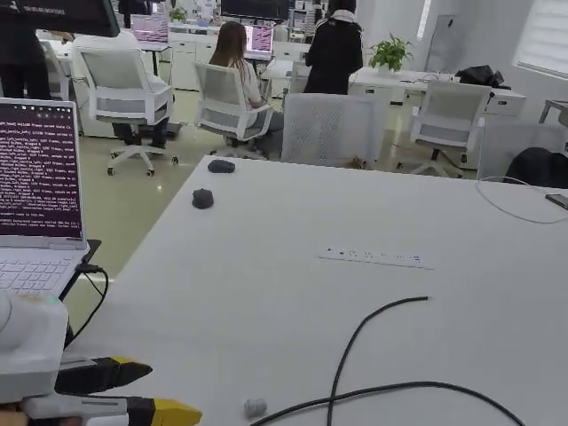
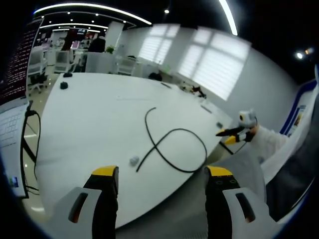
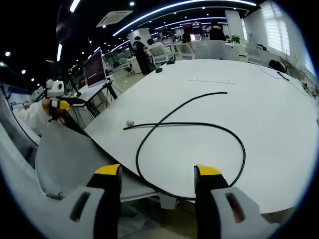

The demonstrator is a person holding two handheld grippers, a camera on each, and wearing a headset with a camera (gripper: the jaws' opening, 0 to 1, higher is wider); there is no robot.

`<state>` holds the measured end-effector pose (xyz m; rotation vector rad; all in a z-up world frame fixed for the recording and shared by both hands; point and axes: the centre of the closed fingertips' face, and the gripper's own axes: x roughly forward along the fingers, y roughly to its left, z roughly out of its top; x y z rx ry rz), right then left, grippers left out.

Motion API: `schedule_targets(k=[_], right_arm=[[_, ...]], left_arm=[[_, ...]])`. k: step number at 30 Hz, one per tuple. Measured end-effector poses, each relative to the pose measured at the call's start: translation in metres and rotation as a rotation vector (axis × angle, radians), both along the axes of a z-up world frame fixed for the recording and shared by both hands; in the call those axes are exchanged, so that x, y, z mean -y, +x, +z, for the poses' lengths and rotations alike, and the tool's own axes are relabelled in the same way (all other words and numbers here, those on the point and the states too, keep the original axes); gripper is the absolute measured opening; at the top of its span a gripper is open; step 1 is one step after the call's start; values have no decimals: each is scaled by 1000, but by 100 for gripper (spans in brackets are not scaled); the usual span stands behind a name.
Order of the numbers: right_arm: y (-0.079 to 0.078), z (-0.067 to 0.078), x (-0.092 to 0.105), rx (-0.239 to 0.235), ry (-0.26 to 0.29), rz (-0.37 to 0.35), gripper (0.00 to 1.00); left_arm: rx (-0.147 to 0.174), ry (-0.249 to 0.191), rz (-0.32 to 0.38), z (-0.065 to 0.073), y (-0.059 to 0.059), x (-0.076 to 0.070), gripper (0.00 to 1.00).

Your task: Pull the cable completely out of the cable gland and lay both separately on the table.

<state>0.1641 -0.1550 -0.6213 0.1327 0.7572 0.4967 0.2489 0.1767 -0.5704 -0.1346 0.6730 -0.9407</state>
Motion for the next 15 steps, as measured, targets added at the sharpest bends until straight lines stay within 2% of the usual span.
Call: schedule_targets(k=[3,7,15], right_arm=[[-2,-1,-2,-3,2,7,61],[-6,-2,-4,-4,5,12,61],[-13,-6,3,-18,-2,-2,61]], left_arm=[[-9,3,-12,-2,-3,2,71],[-6,-4,-16,-1,-4,4,71],[-7,-7,-12,-2,-3,4,71]])
